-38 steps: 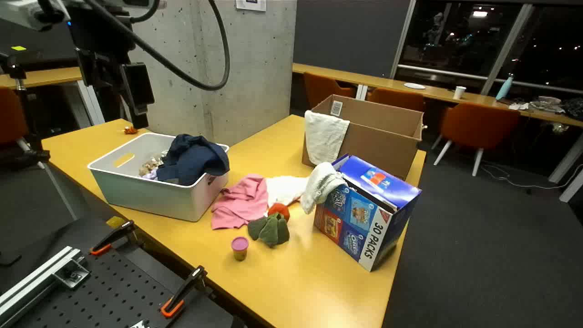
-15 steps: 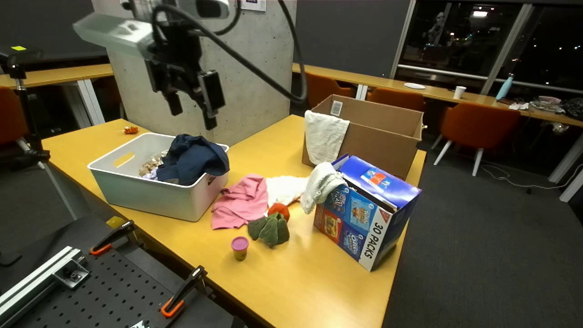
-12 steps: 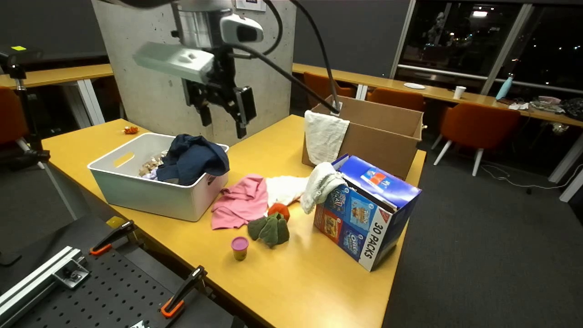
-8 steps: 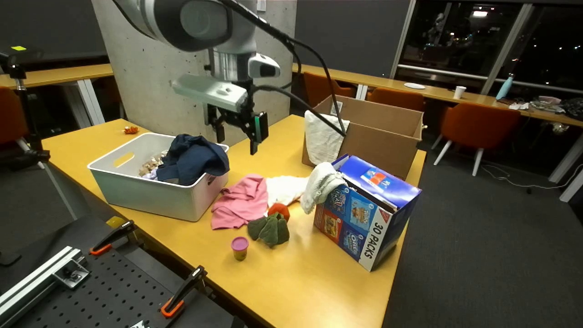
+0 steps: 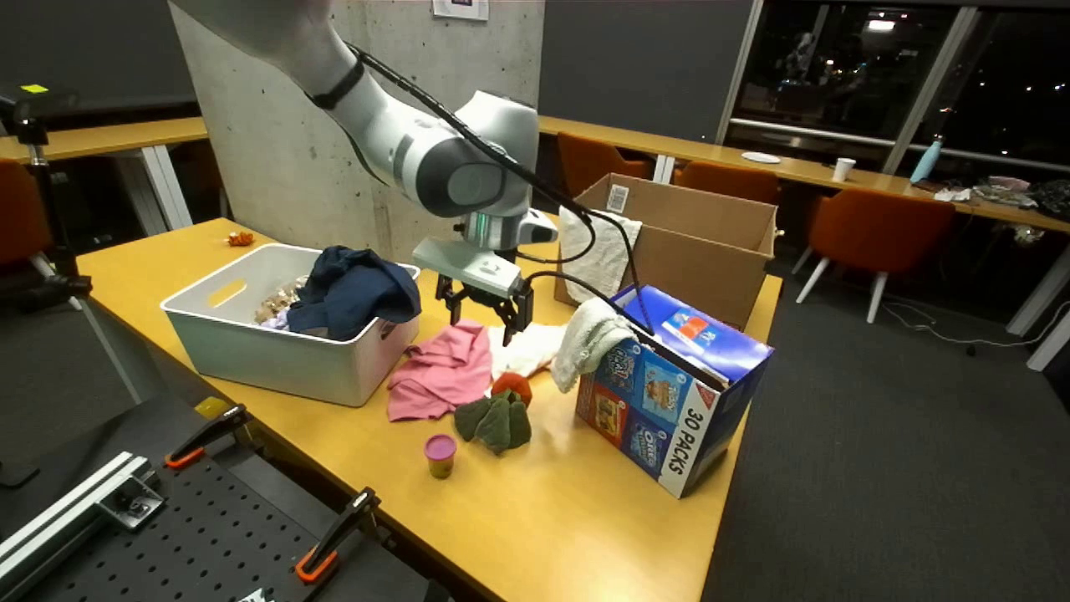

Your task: Use the pink shirt to put the yellow container in the basket, then put the peach shirt in the basket

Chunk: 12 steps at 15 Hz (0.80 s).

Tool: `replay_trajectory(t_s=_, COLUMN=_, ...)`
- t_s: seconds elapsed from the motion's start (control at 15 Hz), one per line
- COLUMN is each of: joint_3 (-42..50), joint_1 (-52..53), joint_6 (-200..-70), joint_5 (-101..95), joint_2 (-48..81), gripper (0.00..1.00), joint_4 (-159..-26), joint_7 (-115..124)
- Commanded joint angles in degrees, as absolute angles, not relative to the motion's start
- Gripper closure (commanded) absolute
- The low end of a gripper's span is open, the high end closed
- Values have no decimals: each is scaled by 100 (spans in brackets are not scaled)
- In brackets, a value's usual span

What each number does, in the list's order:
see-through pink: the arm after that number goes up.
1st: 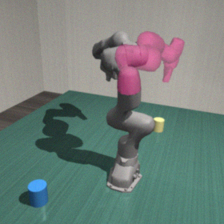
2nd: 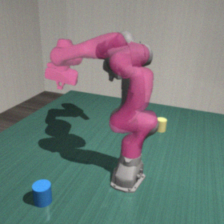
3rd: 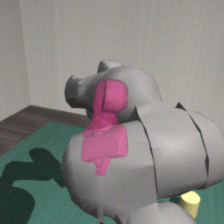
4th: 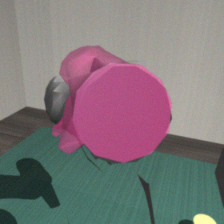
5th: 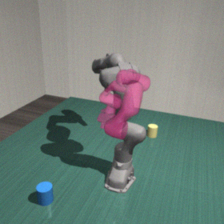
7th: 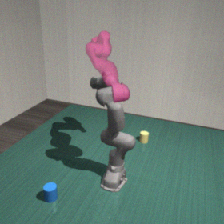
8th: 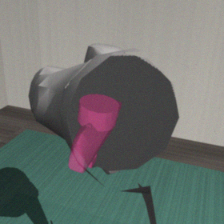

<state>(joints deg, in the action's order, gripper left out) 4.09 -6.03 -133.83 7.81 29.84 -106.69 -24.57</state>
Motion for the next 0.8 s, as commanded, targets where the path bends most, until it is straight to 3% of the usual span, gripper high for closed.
replay_trajectory(t_s=0.0, joint_3=226, joint_1=-819, joint_6=-13066, joint_5=528, joint_2=4146, gripper=0, joint_4=-9231, joint_7=-2226)
replay_trajectory(t_s=0.4, joint_3=5, joint_1=-764, joint_6=-12708, joint_5=394, joint_2=5760, gripper=0, joint_4=-7538, joint_7=-1869)
replay_trajectory(t_s=0.73, joint_3=176, joint_1=-645, joint_6=-12550, joint_5=169, joint_2=6276, gripper=0, joint_4=-7076, joint_7=-1222)
